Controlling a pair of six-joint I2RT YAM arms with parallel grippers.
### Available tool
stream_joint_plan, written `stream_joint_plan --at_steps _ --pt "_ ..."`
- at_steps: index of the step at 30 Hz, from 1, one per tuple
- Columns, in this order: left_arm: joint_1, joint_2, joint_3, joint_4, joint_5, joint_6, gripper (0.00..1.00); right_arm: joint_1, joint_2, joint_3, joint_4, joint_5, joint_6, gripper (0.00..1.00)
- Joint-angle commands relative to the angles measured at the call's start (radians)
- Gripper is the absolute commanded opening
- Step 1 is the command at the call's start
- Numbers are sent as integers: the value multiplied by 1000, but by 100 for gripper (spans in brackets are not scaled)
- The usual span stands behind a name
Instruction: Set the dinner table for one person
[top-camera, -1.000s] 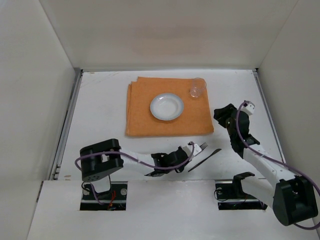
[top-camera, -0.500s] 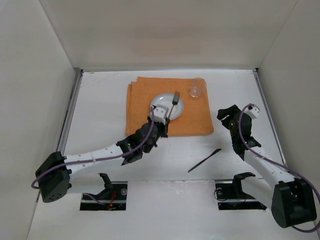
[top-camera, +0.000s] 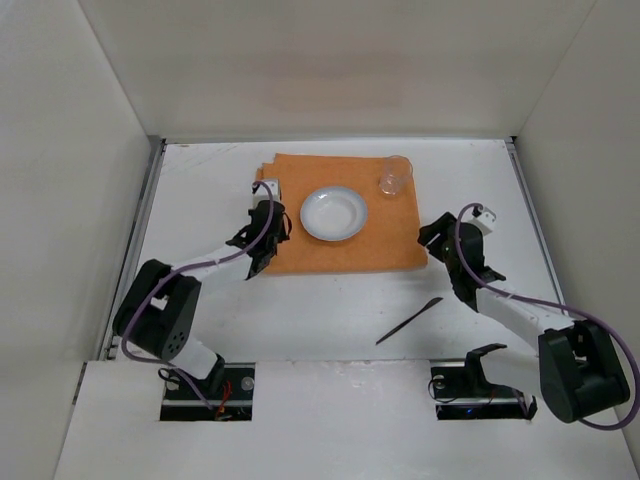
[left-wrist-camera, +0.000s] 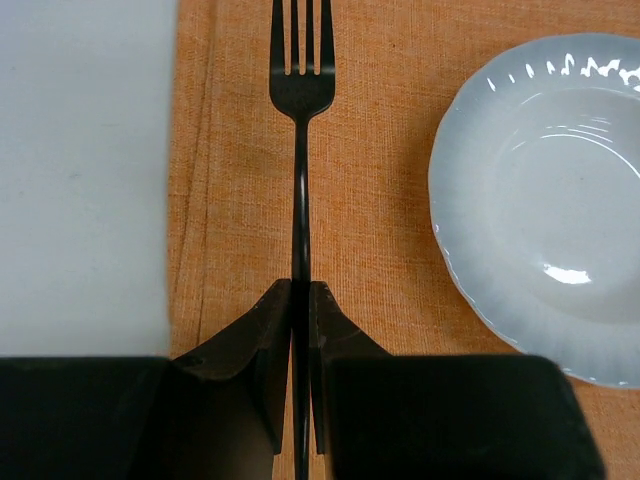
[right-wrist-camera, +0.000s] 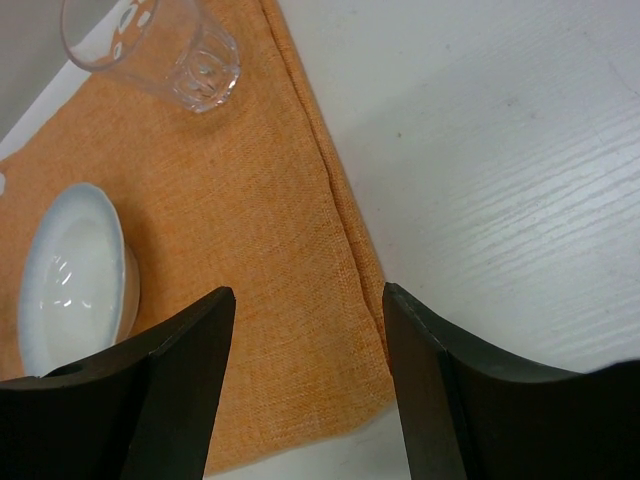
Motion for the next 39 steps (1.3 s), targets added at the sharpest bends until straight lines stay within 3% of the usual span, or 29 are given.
stream_joint_plan --at_steps 1,13,17,21,24,26,27,29,31,33,36,39 --pt "17 38 66 10 62 -8 5 12 7 48 72 11 -19 67" --pt "24 214 132 7 54 -4 6 26 -7 51 72 9 -25 68" --pt "17 204 128 2 11 -19 20 26 -16 48 70 8 -25 69" --pt "-26 74 118 -42 -84 -16 37 26 -21 47 67 6 -25 71" --pt "-109 -83 109 -82 -147 9 40 20 -31 42 64 6 -27 71" --pt "-190 -193 89 -105 -157 29 37 12 -50 34 60 17 -27 70" --pt "-248 -245 77 -117 -151 32 34 6 -63 28 58 23 -24 66" --pt "-392 -299 59 -159 -125 30 29 -11 -96 14 53 34 -16 48" --pt "-532 -293 36 -168 -122 27 25 -33 -140 1 34 47 -4 25" --pt "-665 -243 23 -159 -134 24 24 -66 -192 -15 1 67 14 16" --pt "-848 -111 22 -78 -165 50 28 -124 -289 -48 -31 89 44 14" --pt "-936 8 40 14 -162 94 35 -164 -365 -79 -42 89 70 19"
